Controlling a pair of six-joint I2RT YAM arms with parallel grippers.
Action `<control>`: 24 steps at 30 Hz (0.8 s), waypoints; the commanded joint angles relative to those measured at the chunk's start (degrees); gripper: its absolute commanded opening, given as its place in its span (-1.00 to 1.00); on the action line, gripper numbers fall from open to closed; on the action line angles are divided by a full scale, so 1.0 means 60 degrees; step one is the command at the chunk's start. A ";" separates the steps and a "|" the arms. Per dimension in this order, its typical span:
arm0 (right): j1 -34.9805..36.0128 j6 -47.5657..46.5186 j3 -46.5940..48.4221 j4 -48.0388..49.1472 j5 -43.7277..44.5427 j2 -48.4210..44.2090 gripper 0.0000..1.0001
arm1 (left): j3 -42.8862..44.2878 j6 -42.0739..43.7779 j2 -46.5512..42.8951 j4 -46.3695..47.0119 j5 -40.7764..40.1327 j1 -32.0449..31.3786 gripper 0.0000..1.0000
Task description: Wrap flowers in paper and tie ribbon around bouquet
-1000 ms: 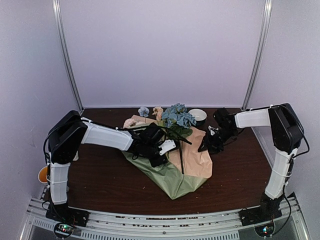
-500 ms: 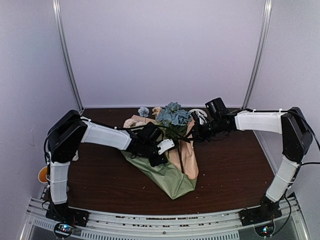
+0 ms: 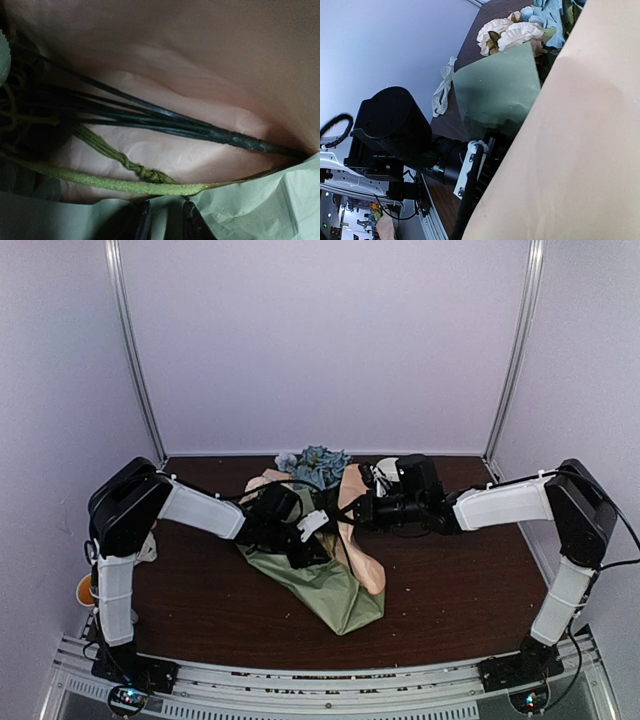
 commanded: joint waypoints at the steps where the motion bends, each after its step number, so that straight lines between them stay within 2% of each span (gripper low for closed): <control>1: 0.0633 0.0248 -0.0258 0.0533 -0.0164 0.0765 -1.00 | -0.0521 -0.0655 0.0011 0.0523 0.0515 0.0280 -0.51; 5: 0.0549 0.0632 -0.0838 0.1297 -0.0074 0.0728 -1.00 | -0.1122 -0.0964 -0.0166 0.1600 0.1188 0.0600 -0.42; 8: 0.0457 0.0548 -0.0958 0.1232 -0.0028 0.0677 -1.00 | -0.1353 -0.1039 -0.0213 0.1964 0.1434 0.0690 -0.37; 14: 0.1016 -0.1071 0.0183 -0.1079 -0.0506 0.1340 -1.00 | -0.1276 -0.1161 -0.0201 0.1922 0.1274 0.0719 -0.35; 17: 0.0995 -0.1305 0.0822 -0.2309 -0.0467 0.2043 -1.00 | -0.1095 -0.1347 -0.0273 0.1680 0.0642 0.0770 -0.30; 20: 0.0940 -0.1239 0.1006 -0.2785 -0.0347 0.2434 -1.00 | -0.0688 -0.1392 -0.0317 0.1302 0.0066 0.0794 -0.29; 24: 0.0941 -0.1620 0.1333 -0.3852 0.0041 0.2794 -1.00 | -0.0653 -0.1477 -0.0636 0.1282 0.0124 0.0794 -0.25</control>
